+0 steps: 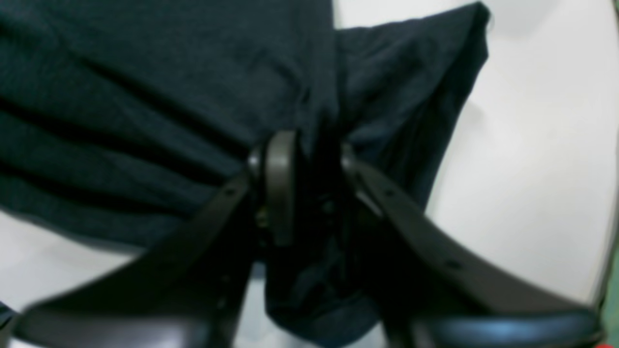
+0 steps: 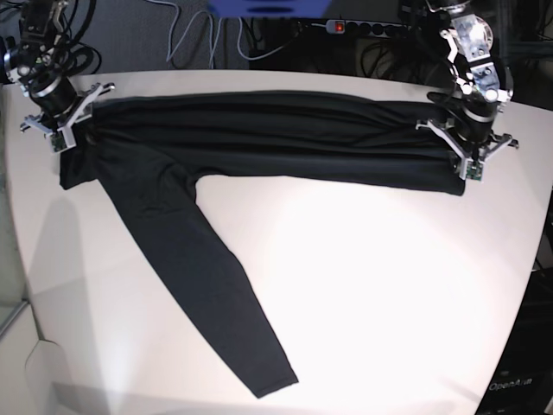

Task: Fold the T-shirt properly
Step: 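Open both grippers and release the folded shirt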

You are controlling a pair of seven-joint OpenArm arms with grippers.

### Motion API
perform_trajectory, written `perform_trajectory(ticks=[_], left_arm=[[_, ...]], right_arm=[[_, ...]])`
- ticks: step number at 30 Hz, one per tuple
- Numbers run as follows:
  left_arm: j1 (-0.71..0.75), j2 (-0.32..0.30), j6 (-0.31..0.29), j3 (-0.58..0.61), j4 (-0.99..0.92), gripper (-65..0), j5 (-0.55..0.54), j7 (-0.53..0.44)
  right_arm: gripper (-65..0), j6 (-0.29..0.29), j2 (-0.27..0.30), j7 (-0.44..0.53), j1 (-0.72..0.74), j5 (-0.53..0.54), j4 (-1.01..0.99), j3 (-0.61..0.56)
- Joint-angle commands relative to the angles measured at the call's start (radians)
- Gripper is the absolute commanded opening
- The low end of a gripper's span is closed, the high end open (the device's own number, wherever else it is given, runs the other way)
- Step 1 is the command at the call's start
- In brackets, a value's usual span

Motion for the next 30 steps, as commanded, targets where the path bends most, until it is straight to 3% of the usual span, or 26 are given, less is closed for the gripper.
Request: perform_trajectory(ticks=[1, 8, 13, 18, 19, 30], left_arm=[[-0.005, -0.009, 0.006, -0.003, 0.012, -65.0, -0.005, -0.013], [-0.005, -0.002, 0.006, -0.003, 0.023, -65.0, -0.006, -0.026], [0.012, 0.014, 0.006, -0.003, 0.023, -64.2, -0.006, -0.160], [0.021, 0.060, 0.006, -0.046, 0.021, -41.5, -0.006, -0.269], [0.023, 0.071, 0.006, -0.052, 0.021, -39.7, -0.006, -0.296], [0.033, 0.082, 0.006, -0.071, 0.023, -38.8, -0.006, -0.338]], right_arm=[[-46.4, -0.004, 0.016, 0.017, 0.001, 0.008, 0.014, 0.010], [-45.0, -0.004, 0.010, 0.017, 0.031, 0.010, 0.024, 0.068], [-45.0, -0.004, 0.010, 0.017, 0.062, 0.011, 0.024, 0.142], [-45.0, -0.004, 0.010, 0.017, 0.074, 0.011, 0.024, 0.163], [-45.0, -0.004, 0.010, 0.017, 0.074, 0.011, 0.024, 0.163], [-45.0, -0.004, 0.010, 0.012, 0.117, 0.008, 0.016, 0.167]])
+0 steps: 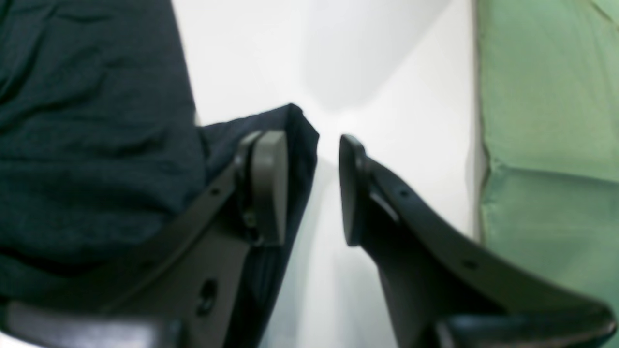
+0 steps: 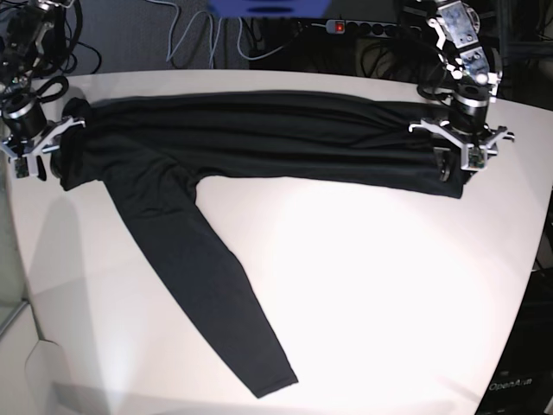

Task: Fold the T-shirt properly
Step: 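Open both grippers and release the folded shirt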

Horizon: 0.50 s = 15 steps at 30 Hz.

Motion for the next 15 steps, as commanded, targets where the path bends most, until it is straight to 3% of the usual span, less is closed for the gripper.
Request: perform_trajectory(ticks=[1, 5, 10, 15], left_arm=[[-0.003, -0.005, 0.005, -0.012, 0.021, -38.8, -0.013, -0.030], [-0.009, -0.002, 0.005, -0.047, 0.021, -36.7, -0.038, -0.028], [0.009, -0.012, 0.005, -0.067, 0.017, -23.2, -0.144, -0.027], [0.023, -0.012, 0.005, -0.062, 0.015, -22.9, -0.150, -0.027]], right_arm=[[-45.0, -0.004, 0.018, 0.019, -0.001, 0.011, 0.012, 0.008], [-45.0, -0.004, 0.020, 0.019, 0.001, 0.011, 0.012, 0.023], [-45.0, -0.004, 0.017, 0.018, 0.078, 0.011, 0.004, 0.105], [-45.3, -0.004, 0.021, 0.024, 0.145, 0.012, -0.036, 0.143]])
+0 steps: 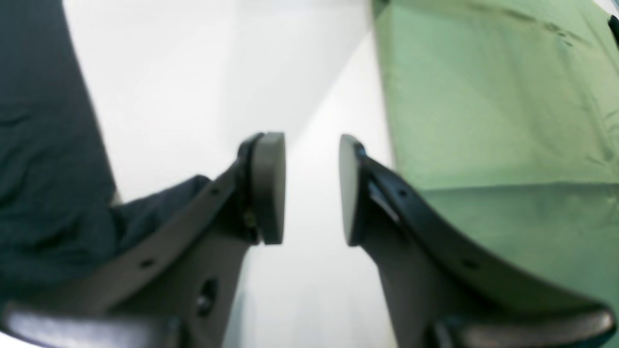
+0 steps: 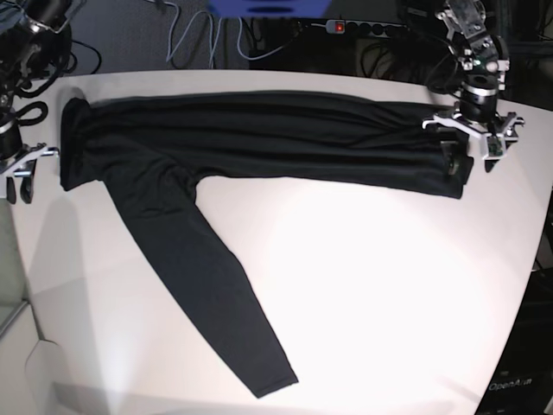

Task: Fold the T-shirt properly
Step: 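Open both grippers and release the folded shirt, then move the right gripper to the hanging sleeve and grasp its cuff end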

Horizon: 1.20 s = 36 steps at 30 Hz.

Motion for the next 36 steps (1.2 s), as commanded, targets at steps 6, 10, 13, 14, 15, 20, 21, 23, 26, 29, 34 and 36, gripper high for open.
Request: perform_trajectory(ticks=[6, 10, 13, 14, 15, 20, 21, 23, 26, 29, 34, 36], left_arm=[[-0.002, -0.009, 0.006, -0.004, 0.009, -22.9, -0.015, -0.029], [0.000, -0.006, 0.006, -0.002, -0.018, -22.9, -0.014, -0.027], [0.001, -0.004, 0.006, -0.004, -0.025, -22.9, -0.012, -0.027], [0.009, -0.004, 0.006, -0.004, -0.025, -22.9, -0.012, -0.027], [0.018, -0.004, 0.006, -0.004, -0.025, -22.9, -0.012, -0.027], [0.035, -0.007, 0.006, -0.007, -0.021, -22.9, -0.012, -0.027], [0.041, -0.009, 0.006, -0.008, -0.021, -22.9, -0.012, -0.027], [0.054, -0.006, 0.006, -0.028, -0.020, -22.9, -0.012, -0.027], [0.054, -0.003, 0.006, -0.041, -0.020, -22.9, -0.012, -0.027], [0.054, -0.003, 0.006, -0.042, -0.021, -22.9, -0.012, -0.027], [0.054, -0.003, 0.006, -0.042, -0.021, -22.9, -0.012, -0.027], [0.055, -0.003, 0.006, -0.042, -0.020, -22.9, -0.012, -0.027]], right_arm=[[-45.2, -0.004, 0.049, 0.016, 0.027, -0.030, 0.003, -0.062], [-45.1, -0.004, 0.046, 0.012, 0.103, -0.126, -0.003, -0.172], [-45.0, -0.004, 0.046, 0.010, 0.180, -0.186, -0.079, -0.255], [-45.0, -0.004, 0.046, 0.010, 0.222, -0.214, -0.122, -0.287], [-45.0, -0.004, 0.044, 0.010, 0.252, -0.235, -0.158, -0.309], [-45.0, -0.004, 0.024, 0.010, 0.415, -0.306, -0.366, -0.370], [-45.0, -0.004, 0.023, 0.010, 0.442, -0.315, -0.402, -0.379], [-44.9, -0.004, 0.009, 0.010, 0.501, -0.326, -0.471, -0.392], [-44.9, -0.004, 0.003, 0.010, 0.574, -0.344, -0.554, -0.393], [-44.9, -0.004, -0.022, 0.010, 0.639, -0.352, -0.617, -0.393], [-44.9, -0.004, -0.056, 0.010, 0.702, -0.358, -0.689, -0.393], [-44.9, -0.004, -0.068, 0.010, 0.720, -0.358, -0.714, -0.393]])
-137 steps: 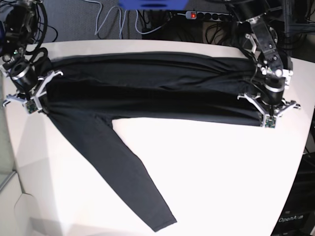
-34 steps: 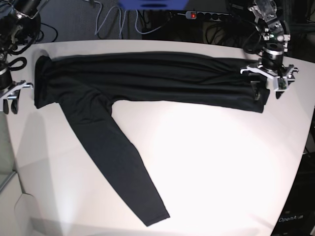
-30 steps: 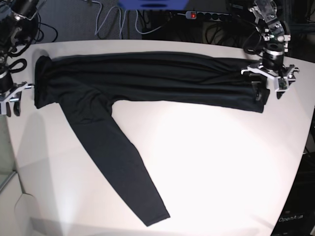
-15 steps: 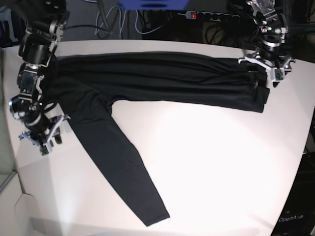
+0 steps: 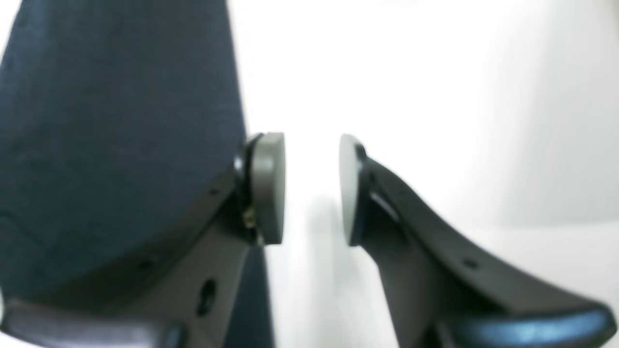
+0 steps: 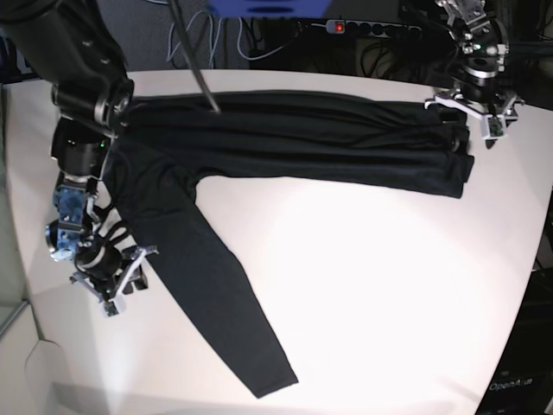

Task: Fold the T-shirt properly
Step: 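Move the right gripper to the hanging sleeve and grasp its cuff end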

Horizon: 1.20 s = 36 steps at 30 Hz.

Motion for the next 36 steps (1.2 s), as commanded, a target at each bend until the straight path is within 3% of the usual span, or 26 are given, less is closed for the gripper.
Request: perform_trajectory(ticks=[1, 17, 24, 36], left_arm=[[0.002, -0.007, 0.005, -0.003, 0.019, -22.9, -0.015, -0.028], [0.000, -0.007, 0.007, -0.046, 0.026, -22.9, -0.015, -0.028], [0.000, -0.010, 0.007, -0.052, 0.026, -22.9, -0.015, -0.028], [0.000, -0.009, 0.007, -0.080, 0.026, -22.9, -0.015, -0.028]], right_arm=[[-44.9, -0.004, 0.006, 0.021, 0.042, 0.009, 0.001, 0.001], [-44.9, -0.004, -0.068, 0.028, 0.058, 0.009, -0.024, -0.001], [-44.9, -0.004, -0.071, 0.030, 0.055, 0.009, -0.024, -0.001], [-44.9, -0.004, -0.040, 0.166, 0.071, 0.011, -0.187, 0.005]])
